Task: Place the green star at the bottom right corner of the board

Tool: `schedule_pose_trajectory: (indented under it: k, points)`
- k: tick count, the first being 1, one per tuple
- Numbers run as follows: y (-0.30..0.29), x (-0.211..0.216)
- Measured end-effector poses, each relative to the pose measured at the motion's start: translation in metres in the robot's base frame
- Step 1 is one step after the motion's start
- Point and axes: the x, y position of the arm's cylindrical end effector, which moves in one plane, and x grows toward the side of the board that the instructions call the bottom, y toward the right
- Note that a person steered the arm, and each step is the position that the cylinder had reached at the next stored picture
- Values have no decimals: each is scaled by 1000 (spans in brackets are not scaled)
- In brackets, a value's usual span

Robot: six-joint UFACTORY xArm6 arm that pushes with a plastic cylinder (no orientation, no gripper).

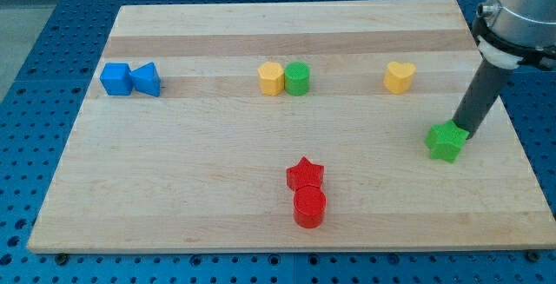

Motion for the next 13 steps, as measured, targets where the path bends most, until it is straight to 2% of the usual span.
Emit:
schedule_pose_trajectory:
  k: [4, 9, 13]
  points:
    - [-52, -24]
    - [-53, 32]
    - [2, 66]
